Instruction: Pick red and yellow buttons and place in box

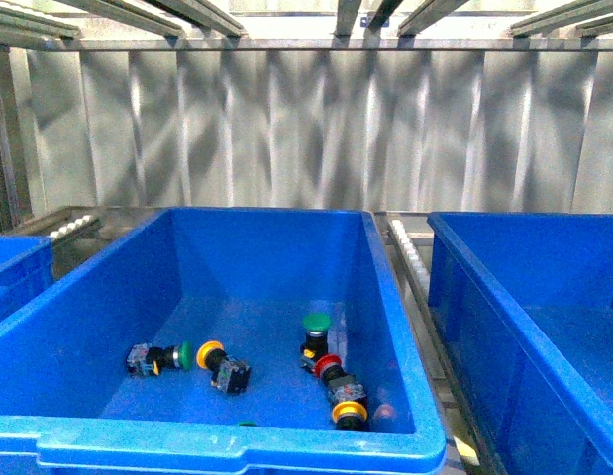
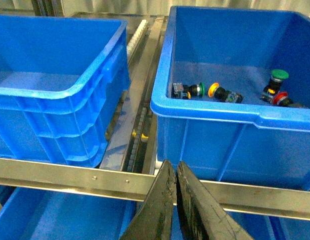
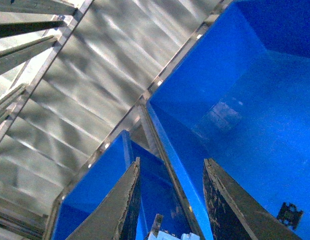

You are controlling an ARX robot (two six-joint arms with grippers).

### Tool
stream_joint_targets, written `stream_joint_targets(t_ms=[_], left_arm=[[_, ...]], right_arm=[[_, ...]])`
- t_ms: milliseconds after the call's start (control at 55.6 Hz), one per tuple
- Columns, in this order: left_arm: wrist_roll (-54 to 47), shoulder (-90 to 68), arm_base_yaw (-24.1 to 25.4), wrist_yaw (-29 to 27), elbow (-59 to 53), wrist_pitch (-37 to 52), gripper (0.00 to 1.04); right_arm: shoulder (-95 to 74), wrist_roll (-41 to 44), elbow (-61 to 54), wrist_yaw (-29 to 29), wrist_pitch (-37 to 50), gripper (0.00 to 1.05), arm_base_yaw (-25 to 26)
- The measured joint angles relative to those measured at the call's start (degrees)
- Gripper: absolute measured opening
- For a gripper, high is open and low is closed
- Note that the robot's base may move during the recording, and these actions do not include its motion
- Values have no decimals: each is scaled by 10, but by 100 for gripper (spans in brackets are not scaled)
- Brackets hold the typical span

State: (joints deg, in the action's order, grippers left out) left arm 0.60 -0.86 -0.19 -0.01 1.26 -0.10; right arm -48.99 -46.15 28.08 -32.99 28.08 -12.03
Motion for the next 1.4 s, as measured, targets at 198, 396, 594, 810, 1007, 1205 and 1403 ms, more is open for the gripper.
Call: stream_joint_targets(t_ms=[198,396,594,810,1007,1205,1403], left_arm=[[0,0,0,0,0,0,6],[0,0,0,0,0,0,41],[0,0,0,0,0,0,75],[-1,0,0,0,0,0,96],[-1,0,0,-2,0,0,97],[-1,0,0,0,0,0,97],[-1,0,0,0,0,0,97]], right_arm=[[1,21,0,-8,0,31,-10],[9,33,0,-8,14,31,-12],[19,44,-7,-4,14,31,-10],[40,37,-24,9,1,31,13],[67,22,-39,44,-18,31,58],[91,11,-49,76,-19,31,98],[95,0,-53,113,-21,31,148]])
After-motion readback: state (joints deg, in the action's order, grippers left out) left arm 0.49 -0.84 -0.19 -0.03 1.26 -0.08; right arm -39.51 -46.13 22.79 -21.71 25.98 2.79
